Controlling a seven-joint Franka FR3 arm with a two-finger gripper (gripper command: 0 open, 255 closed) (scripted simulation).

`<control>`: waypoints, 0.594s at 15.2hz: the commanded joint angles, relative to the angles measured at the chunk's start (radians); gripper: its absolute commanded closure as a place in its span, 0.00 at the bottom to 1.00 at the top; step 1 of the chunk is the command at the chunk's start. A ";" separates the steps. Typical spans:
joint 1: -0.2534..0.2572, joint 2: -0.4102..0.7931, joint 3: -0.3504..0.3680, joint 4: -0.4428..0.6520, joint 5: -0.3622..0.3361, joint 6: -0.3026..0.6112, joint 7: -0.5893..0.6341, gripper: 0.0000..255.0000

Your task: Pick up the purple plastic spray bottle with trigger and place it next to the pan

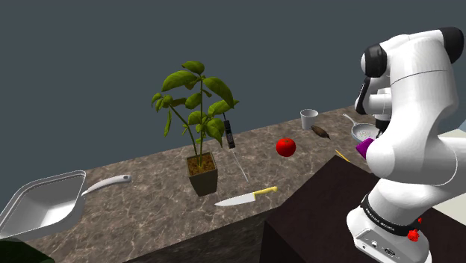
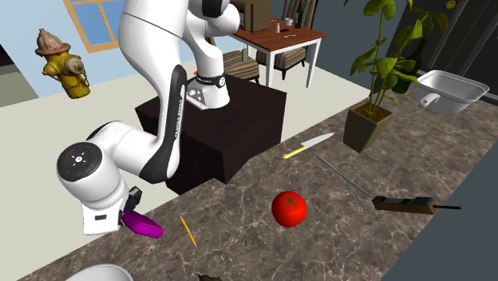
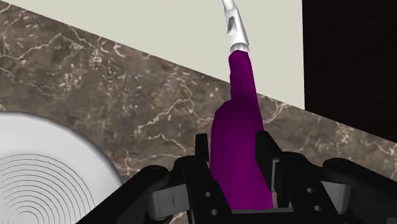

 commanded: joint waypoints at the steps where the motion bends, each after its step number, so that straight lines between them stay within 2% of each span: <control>1: -0.002 0.004 -0.001 -0.010 0.000 0.000 0.000 1.00; 2: -0.001 0.007 0.000 -0.008 0.000 -0.001 0.002 0.00; 7: -0.002 0.004 -0.001 -0.010 0.000 0.000 0.000 0.00; 9: 0.021 -0.043 -0.018 -0.014 -0.014 -0.045 0.008 0.00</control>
